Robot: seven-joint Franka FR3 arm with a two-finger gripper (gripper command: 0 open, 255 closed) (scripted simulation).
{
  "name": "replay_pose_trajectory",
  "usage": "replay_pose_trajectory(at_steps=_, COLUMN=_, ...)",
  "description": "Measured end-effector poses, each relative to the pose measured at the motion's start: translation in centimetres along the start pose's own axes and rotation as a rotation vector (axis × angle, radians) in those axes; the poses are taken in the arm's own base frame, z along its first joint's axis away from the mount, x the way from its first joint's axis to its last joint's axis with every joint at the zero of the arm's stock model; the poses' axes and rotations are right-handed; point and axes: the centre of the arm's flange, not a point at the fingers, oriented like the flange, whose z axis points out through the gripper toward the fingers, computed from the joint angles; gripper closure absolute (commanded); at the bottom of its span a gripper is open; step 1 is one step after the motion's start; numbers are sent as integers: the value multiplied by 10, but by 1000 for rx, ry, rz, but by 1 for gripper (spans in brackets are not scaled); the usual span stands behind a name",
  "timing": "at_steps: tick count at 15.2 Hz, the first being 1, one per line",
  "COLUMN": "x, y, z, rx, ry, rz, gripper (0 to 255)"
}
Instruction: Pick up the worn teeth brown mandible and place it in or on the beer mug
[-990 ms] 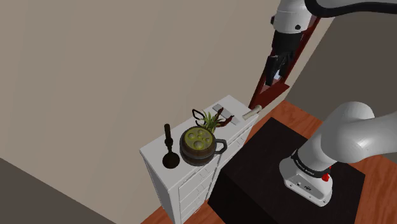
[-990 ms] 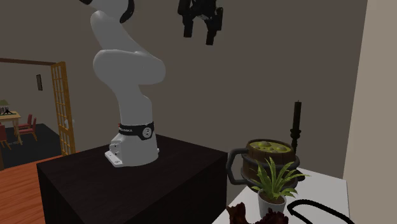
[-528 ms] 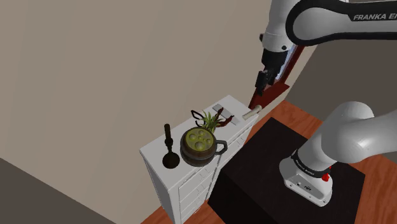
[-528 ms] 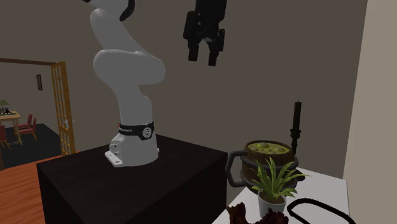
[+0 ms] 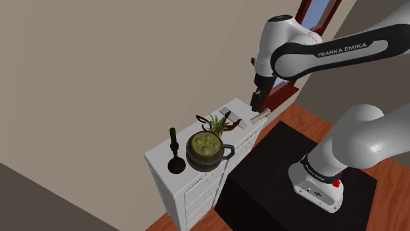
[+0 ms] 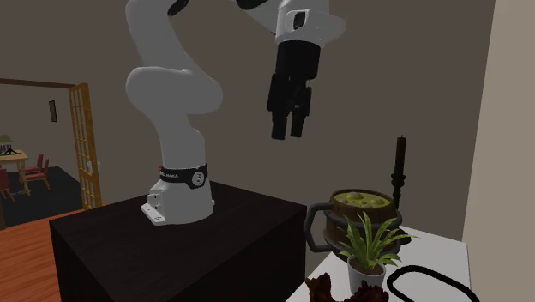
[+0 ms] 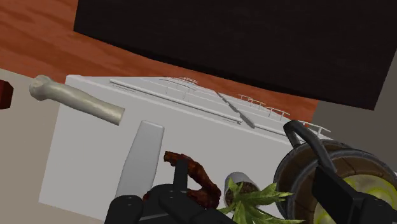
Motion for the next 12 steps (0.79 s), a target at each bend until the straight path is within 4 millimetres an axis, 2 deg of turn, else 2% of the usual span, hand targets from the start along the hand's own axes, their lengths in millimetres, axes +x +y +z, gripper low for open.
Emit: replay_pose_trajectory(at_steps=12, x=66, y=10, z=131, rx=-52, ry=75, rz=-214, gripper=0)
